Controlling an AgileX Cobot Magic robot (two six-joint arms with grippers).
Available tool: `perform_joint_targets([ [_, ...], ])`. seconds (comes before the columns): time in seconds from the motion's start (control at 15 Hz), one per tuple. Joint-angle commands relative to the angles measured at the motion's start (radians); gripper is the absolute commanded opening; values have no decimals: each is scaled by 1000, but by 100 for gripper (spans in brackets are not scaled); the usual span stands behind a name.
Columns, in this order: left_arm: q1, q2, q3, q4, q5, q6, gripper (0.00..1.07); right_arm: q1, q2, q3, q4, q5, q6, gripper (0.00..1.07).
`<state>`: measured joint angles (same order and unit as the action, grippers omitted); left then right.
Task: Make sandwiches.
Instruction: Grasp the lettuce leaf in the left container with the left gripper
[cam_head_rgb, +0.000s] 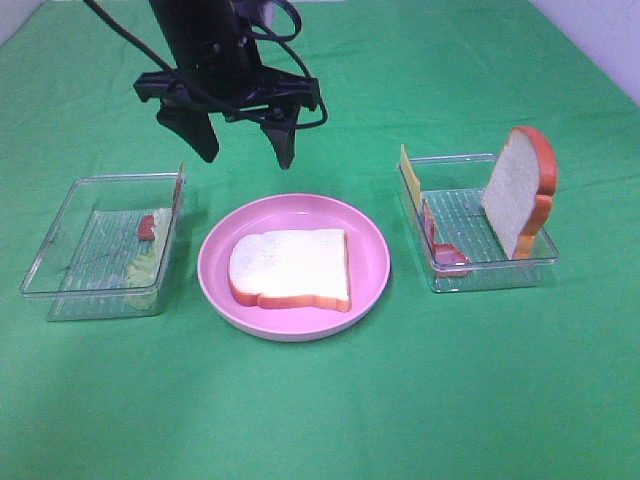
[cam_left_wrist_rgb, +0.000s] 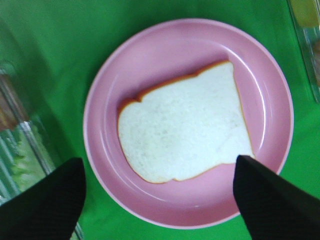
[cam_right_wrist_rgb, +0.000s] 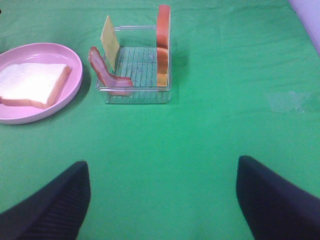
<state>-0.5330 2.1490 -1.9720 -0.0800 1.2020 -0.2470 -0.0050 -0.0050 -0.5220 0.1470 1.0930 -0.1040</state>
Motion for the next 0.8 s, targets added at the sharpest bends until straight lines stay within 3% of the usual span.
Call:
perform_joint_targets([
  [0.07,-3,-24,-29,50,87,-17,76,-5,-8,3,-3,-9,-2,76],
  [0.27,-3,-61,-9,93,87,-17,76,-5,-8,3,-3,-9,-2,76],
  [0.4,8,-116,61,146,87,-27,76,-5,-8,3,-3,-9,-2,76],
  [0.67,104,-272,319,142,87,-157,76,-5,-8,3,0,-9,-2,76],
  [0.8,110,-290,424,153,84,-169,76,-5,-8,3,0,-9,-2,76],
])
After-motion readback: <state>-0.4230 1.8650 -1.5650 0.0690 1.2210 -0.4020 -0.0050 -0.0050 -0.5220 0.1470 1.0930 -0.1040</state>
